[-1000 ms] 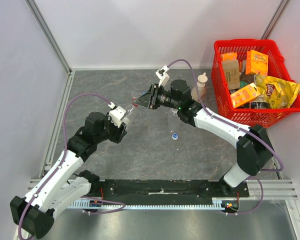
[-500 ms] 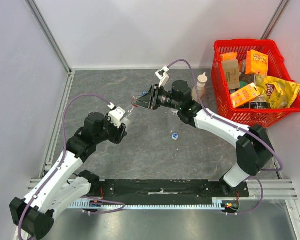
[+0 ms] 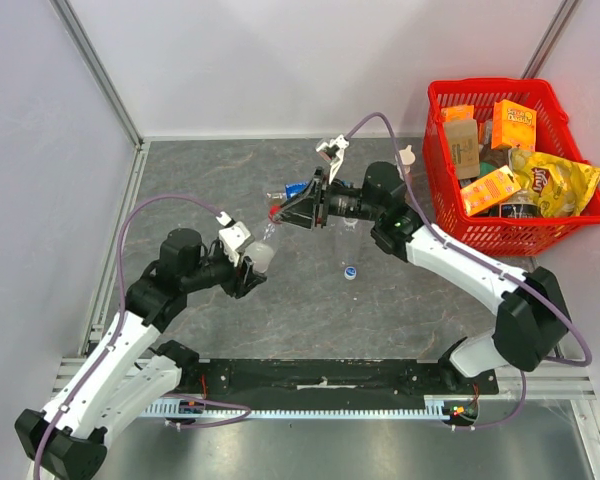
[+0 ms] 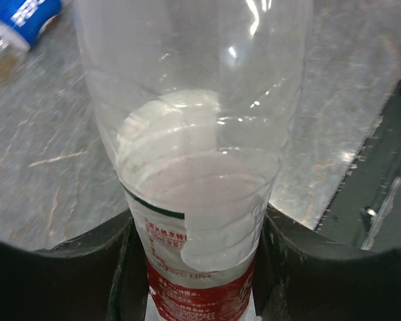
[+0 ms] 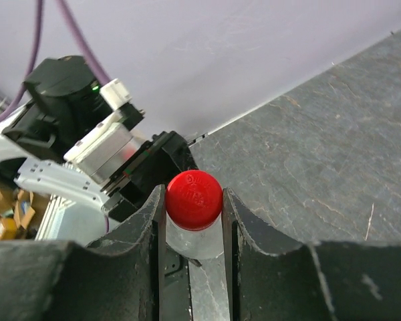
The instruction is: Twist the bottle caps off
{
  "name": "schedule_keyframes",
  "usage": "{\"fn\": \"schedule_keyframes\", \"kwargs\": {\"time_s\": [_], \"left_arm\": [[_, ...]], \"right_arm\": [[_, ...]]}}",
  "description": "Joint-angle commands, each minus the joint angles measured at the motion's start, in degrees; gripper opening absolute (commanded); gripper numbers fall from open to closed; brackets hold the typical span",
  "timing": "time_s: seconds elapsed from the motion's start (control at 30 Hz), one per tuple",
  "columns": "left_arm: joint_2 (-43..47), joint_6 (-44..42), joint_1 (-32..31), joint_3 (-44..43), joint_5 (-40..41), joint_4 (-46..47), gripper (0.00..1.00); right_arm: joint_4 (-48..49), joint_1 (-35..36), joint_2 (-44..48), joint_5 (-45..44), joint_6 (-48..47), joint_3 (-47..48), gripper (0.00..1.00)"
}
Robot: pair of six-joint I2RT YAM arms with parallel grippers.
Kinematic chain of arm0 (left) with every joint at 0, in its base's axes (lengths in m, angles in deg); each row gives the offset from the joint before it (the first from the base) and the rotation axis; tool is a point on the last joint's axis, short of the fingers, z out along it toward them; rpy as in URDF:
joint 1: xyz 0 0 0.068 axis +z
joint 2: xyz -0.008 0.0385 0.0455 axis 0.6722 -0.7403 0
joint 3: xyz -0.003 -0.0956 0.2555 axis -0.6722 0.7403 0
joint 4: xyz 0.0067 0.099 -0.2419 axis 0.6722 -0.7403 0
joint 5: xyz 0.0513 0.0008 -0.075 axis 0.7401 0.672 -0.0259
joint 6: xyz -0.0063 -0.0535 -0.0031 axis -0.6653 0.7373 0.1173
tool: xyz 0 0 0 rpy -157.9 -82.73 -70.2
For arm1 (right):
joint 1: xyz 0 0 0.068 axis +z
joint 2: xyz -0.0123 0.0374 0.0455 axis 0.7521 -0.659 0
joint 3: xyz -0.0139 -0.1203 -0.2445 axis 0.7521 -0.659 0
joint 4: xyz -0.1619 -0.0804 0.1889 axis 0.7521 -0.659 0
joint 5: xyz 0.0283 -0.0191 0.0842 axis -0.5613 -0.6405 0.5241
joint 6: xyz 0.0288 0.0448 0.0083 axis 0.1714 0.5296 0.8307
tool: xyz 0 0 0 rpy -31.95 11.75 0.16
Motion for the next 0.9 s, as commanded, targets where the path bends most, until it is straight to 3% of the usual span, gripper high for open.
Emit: {"fn": "schedule_keyframes", "kwargs": {"time_s": [0.0,0.37,0.87], "left_arm": [[1.1,-0.6,-0.7,-0.7,-15.4,4.9,0.25],[-1.6,7.2,-0.7,-3.8,-36.0,12.2,0.25],[-2.1,19.0,-0.7,-4.6,-54.4,23.0,0.25]], "right_arm": [[1.5,1.1,4.4,9.3,-6.1,-0.7,0.0],[4.1,1.1,11.5,20.9,-9.3,-2.9,0.0],[6.7,1.1,19.2,26.2,-11.7,-5.0,0.0]]}}
